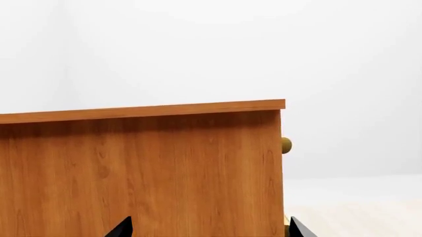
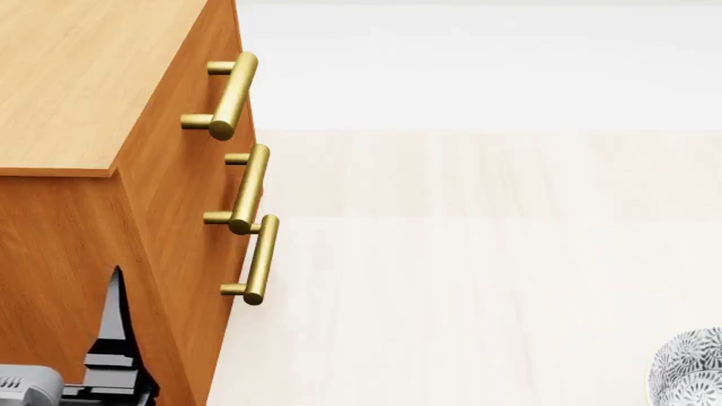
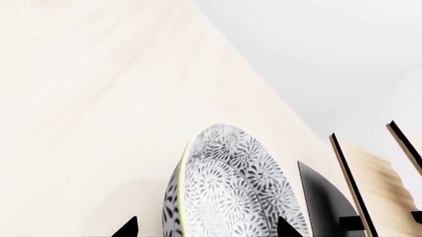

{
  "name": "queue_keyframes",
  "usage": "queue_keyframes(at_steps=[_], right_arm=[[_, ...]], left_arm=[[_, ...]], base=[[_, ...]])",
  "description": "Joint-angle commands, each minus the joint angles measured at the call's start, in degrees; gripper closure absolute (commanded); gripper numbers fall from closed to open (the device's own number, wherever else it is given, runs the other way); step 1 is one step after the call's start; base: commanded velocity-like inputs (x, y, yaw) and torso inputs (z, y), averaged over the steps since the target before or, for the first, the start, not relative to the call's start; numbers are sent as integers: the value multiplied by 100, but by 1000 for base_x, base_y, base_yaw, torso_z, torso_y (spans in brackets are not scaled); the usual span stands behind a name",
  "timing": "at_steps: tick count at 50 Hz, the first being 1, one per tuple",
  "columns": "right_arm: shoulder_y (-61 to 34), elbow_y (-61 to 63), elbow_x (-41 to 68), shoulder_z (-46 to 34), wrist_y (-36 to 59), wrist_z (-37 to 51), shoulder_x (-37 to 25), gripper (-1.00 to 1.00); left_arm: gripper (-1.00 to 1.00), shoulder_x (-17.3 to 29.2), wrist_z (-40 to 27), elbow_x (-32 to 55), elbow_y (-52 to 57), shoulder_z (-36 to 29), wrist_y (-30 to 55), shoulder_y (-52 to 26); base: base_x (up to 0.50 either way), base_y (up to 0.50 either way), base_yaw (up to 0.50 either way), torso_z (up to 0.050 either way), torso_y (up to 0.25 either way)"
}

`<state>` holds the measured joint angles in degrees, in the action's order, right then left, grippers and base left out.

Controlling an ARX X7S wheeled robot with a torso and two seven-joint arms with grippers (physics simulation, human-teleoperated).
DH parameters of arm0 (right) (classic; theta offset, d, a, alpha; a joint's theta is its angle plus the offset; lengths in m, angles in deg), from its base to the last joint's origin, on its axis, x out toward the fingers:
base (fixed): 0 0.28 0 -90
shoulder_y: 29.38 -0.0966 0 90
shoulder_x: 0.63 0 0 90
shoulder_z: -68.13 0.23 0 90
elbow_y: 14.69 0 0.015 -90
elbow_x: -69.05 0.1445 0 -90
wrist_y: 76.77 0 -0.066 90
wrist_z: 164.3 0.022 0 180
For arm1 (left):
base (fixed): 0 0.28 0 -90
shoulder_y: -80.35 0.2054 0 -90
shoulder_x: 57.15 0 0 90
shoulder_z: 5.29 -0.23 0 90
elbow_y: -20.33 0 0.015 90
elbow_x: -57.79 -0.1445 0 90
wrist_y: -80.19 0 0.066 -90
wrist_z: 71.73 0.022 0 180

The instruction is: Close the top drawer of the cabinet and put the bowl on top of it.

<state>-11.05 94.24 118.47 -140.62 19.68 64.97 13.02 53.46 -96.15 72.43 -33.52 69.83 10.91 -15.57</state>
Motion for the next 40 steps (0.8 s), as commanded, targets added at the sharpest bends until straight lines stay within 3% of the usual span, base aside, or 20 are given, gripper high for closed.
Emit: queue_keyframes(at_steps=[1,40], right_arm=[[71,-117,21,3,-59,0,66,-100],[302,-483,85,53,-315,9,253,-100]], left_arm=[[-100,10,-18,12,-16,-16,1,-14],[-100,45,-71,17,-35,-105,-21,-45]], base=[[0,0,0,0,0],[0,0,0,0,0]])
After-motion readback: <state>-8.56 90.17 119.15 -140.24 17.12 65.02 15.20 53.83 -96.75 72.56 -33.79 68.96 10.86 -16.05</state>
